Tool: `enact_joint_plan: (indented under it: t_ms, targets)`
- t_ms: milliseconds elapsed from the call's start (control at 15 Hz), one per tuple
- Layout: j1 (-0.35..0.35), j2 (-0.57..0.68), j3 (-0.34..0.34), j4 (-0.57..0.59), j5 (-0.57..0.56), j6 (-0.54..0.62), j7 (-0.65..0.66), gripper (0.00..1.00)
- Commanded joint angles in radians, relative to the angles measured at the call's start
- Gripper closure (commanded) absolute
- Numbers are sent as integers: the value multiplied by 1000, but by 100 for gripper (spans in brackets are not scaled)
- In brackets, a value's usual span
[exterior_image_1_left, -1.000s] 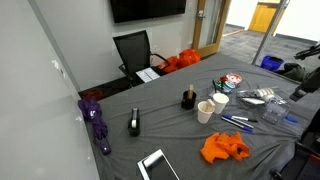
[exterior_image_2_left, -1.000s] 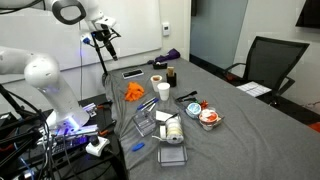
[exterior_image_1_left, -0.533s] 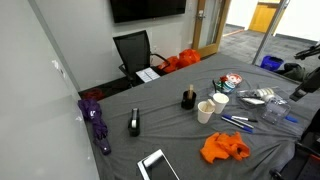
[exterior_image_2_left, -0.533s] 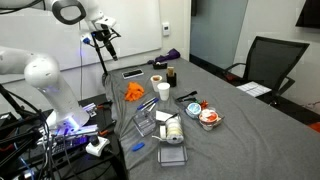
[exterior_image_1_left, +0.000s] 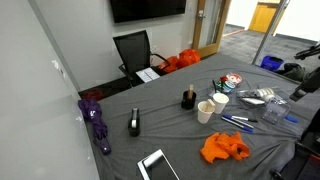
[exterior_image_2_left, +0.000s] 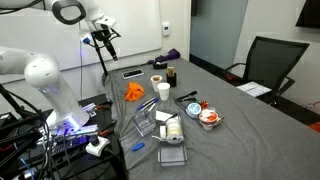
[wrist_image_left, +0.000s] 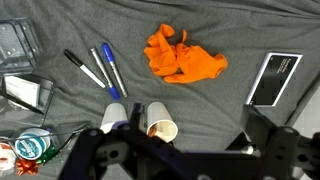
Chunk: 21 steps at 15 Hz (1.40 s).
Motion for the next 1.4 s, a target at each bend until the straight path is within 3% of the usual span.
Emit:
enact_joint_plan:
  t_ms: [0,667,933,1333]
  targets:
    - [-11,1,9,3,10,-5,-9,0]
    - [-6,29,0,22,17,0,-18,0]
    - [0,90,-19,35,50,7,-25,0]
    - [4,246,8,38,89,110,-1,0]
